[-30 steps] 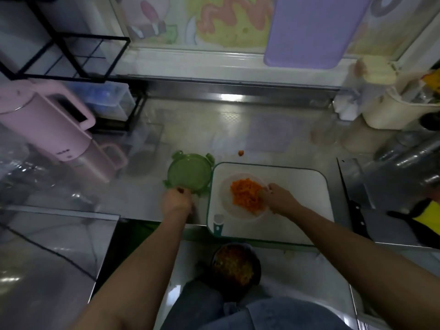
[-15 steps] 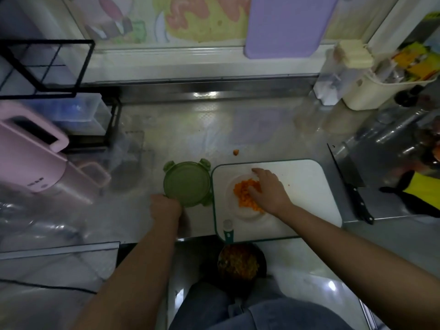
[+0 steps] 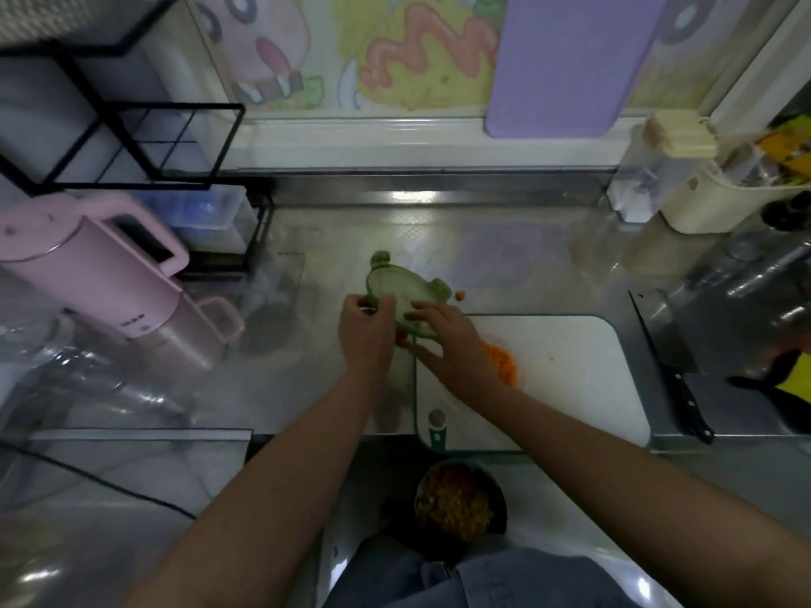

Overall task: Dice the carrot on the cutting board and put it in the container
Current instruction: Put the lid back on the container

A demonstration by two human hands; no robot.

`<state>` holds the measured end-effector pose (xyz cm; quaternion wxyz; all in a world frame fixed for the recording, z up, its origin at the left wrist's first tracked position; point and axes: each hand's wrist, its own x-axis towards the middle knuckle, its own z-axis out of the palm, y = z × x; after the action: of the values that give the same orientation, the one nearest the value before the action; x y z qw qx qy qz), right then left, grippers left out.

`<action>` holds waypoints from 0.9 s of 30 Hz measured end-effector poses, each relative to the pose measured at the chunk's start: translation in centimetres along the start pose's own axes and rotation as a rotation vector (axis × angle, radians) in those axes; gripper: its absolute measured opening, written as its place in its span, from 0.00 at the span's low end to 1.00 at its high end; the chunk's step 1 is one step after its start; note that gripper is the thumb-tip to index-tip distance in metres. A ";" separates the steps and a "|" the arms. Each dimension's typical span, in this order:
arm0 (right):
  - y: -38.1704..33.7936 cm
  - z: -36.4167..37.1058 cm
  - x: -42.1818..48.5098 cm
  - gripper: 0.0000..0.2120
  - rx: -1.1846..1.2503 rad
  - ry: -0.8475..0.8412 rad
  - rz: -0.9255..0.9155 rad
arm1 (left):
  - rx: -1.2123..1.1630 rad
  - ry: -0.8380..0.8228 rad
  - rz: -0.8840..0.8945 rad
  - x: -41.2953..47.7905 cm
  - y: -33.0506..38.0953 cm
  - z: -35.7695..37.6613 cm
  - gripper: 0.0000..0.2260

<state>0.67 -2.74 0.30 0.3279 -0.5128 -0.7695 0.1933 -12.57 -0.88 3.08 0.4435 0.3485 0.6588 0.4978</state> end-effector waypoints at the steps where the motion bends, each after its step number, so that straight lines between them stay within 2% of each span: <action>1: -0.1 -0.6 0.2 0.15 0.052 0.090 0.026 | -0.023 -0.038 0.025 -0.6 0.5 0.5 0.15; 4: -0.1 -3.6 0.5 0.07 0.249 0.223 0.184 | -0.057 -0.107 0.068 -2.0 1.3 2.0 0.17; 8: 1.3 -7.7 0.2 0.07 0.634 0.326 0.465 | 0.141 0.005 0.127 -2.5 -0.2 3.1 0.25; 10: 2.7 -9.0 -0.5 0.09 0.727 0.297 0.612 | 0.189 -0.040 0.054 -2.7 -0.9 3.2 0.26; 12: 4.2 -9.3 -1.6 0.11 0.761 0.190 0.774 | 0.262 -0.148 0.018 -2.8 -1.9 3.4 0.25; 14: 5.3 -8.9 -2.8 0.12 0.704 0.086 0.902 | 0.328 -0.201 0.008 -3.4 -2.6 3.5 0.24; 16: 6.0 -8.1 -3.8 0.12 0.558 0.023 0.944 | 0.388 -0.200 -0.035 -3.7 -3.7 3.6 0.25; 20: 6.3 -7.1 -5.2 0.10 0.229 -0.007 0.892 | 0.548 -0.195 -0.077 -4.6 -4.7 4.1 0.19; 27: 6.6 -6.1 -4.6 0.20 -0.081 -0.109 0.822 | 0.704 -0.146 -0.109 -4.6 -5.4 4.8 0.20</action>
<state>10.54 -4.56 -1.01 0.1617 -0.7786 -0.5242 0.3047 -6.56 -4.80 -1.60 0.3681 0.4790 0.7739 0.1899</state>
